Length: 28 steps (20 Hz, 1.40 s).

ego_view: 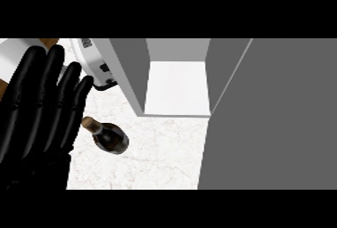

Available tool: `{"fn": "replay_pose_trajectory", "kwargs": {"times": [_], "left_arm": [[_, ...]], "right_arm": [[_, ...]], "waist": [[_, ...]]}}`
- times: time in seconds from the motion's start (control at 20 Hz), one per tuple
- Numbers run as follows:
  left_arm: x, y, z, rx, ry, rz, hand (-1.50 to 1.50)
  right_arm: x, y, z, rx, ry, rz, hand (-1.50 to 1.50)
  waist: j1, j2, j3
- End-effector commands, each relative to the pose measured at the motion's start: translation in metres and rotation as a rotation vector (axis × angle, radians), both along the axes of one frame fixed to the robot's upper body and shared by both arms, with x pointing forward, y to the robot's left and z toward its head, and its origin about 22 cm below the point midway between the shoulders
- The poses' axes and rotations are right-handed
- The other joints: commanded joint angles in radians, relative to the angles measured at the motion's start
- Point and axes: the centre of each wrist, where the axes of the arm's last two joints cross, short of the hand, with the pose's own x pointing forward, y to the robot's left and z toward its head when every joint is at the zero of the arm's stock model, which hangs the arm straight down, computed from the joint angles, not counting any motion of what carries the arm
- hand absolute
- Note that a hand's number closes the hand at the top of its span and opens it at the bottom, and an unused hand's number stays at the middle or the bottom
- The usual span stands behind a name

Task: Pick up the wine, place it into the cabinet and close the cabinet

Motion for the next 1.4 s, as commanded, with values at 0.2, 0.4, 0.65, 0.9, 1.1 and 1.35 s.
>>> {"fn": "replay_pose_trajectory", "kwargs": {"times": [0.2,0.4,0.65,0.9,1.1,1.35], "left_arm": [[-0.031,0.035,0.014,-0.025,-0.052,0.079,-1.50],[-0.028,0.028,0.009,-0.036,-0.023,0.062,-1.50],[-0.017,0.031,-0.013,-0.008,0.034,0.082,-1.50],[0.019,0.026,-0.025,-0.007,0.067,0.106,-1.50],[0.006,0.014,-0.063,0.007,0.092,0.135,-1.50],[0.036,0.047,-0.096,0.022,0.123,0.217,-1.50]], "right_arm": [[-0.021,-0.007,0.014,-0.009,-0.022,-0.042,-1.50],[-0.024,-0.004,0.006,-0.024,0.006,-0.054,-1.50],[-0.010,-0.023,0.010,-0.027,-0.043,-0.078,-1.50],[-0.007,-0.019,0.001,-0.028,-0.046,-0.112,-1.50],[-0.021,-0.028,0.007,-0.043,-0.061,-0.109,-1.50],[-0.032,-0.035,0.002,-0.050,-0.061,-0.093,-1.50]], "waist": [[-0.011,0.005,-0.001],[-0.015,0.006,-0.001],[-0.016,0.010,-0.001],[-0.021,0.012,-0.001],[-0.020,0.011,-0.001],[-0.029,0.012,-0.001]]}}
